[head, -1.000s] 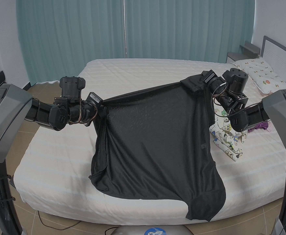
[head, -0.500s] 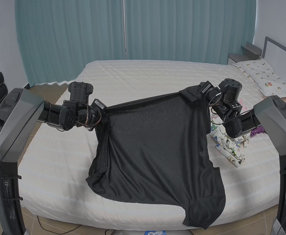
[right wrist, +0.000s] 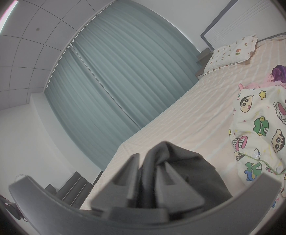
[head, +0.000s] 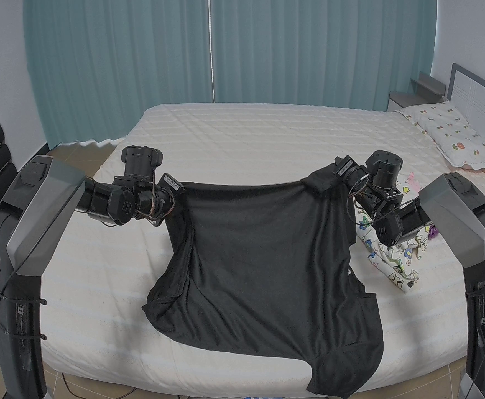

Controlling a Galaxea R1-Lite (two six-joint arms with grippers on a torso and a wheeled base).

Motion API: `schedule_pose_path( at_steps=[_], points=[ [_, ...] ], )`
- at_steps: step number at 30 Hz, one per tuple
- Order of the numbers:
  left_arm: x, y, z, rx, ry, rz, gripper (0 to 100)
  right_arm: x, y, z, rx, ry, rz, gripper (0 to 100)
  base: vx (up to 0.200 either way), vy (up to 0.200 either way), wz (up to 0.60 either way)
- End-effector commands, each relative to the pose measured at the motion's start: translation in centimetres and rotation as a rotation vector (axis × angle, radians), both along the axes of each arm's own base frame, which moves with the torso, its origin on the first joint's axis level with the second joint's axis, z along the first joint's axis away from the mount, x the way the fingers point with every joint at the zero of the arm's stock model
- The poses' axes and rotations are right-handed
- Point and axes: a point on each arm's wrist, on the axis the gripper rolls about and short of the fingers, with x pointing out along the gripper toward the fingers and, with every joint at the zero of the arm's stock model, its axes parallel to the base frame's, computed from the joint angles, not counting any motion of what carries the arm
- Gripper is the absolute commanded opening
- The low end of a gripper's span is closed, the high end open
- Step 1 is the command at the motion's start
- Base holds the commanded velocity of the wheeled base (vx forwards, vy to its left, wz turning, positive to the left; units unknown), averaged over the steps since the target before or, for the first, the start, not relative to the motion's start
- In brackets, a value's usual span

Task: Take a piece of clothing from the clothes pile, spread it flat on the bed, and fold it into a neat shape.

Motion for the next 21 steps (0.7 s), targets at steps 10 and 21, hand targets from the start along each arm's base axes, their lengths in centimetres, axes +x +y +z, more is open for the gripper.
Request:
schedule_pose_path(
  at_steps=[10, 21],
  points=[
    [1.4, 1.2, -2.5, 0.027, 0.032, 0.089, 100, 1.0, -1.7, -1.8, -0.002, 0.035, -0.044, 100, 0.000, 0.000, 0.00],
    [-4.0, 2.9, -2.5, 0.020, 0.194, 0.033, 100, -5.2, -4.8, -4.2, -0.031, 0.269, -0.013, 100, 0.000, 0.000, 0.00]
  ],
)
